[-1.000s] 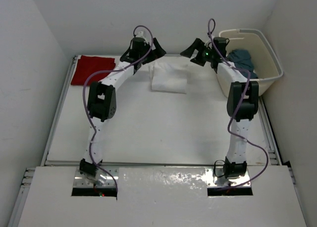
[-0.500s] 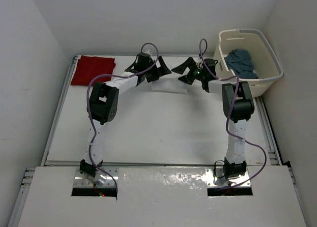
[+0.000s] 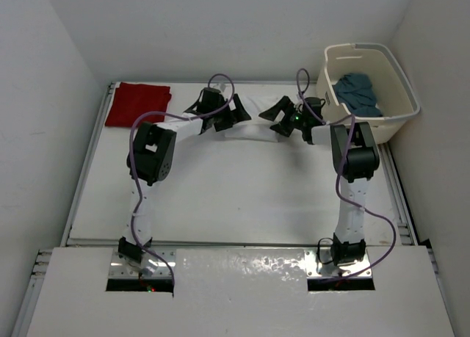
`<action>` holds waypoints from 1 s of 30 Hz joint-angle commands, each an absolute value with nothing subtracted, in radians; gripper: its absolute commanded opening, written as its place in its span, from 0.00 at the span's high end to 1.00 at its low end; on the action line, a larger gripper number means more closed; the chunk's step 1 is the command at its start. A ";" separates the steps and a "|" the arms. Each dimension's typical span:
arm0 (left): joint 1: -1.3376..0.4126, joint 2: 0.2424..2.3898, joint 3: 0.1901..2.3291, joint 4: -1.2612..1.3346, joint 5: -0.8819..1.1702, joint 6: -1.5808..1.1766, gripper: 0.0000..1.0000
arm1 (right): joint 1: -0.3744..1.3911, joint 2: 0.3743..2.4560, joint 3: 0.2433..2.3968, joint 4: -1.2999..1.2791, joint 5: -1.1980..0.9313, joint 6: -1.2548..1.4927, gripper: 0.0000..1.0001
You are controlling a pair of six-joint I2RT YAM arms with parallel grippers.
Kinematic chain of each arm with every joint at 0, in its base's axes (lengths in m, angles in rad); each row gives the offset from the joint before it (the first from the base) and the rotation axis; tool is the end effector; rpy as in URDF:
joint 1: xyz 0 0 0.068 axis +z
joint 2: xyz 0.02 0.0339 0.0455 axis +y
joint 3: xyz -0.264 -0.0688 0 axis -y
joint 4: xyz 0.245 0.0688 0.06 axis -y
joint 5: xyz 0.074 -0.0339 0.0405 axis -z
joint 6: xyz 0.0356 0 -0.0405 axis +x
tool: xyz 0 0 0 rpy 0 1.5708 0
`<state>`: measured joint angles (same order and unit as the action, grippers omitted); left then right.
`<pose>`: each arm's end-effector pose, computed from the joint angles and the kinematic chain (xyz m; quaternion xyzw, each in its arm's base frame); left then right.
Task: Fold and stack the t-shirts
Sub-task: Fold the long partially folded tshirt into a neat square, then put the neatly folded tshirt into the corner of the board with the left arm
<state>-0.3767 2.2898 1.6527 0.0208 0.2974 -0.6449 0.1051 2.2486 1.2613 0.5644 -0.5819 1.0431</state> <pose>0.4747 -0.1990 0.1522 -0.0500 0.8797 -0.3369 0.3319 0.4606 0.0683 0.1052 0.2247 0.7880 0.4848 0.3059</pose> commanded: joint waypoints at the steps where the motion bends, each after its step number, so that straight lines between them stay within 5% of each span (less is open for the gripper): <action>1: -0.368 2.191 1.649 -0.095 0.243 -0.557 0.00 | 0.084 2.156 1.290 0.329 -0.535 0.869 0.01; 8: -0.367 2.085 1.721 -0.152 0.170 -0.485 0.00 | 0.090 2.040 1.422 0.135 -0.540 0.712 0.01; 15: -0.337 2.244 1.948 -0.337 0.156 -0.442 0.00 | 0.113 2.225 1.623 0.193 -0.594 0.799 0.01; 30: -0.296 2.394 2.034 -0.383 0.251 -0.351 0.00 | 0.104 2.530 1.882 0.060 -0.523 0.807 0.01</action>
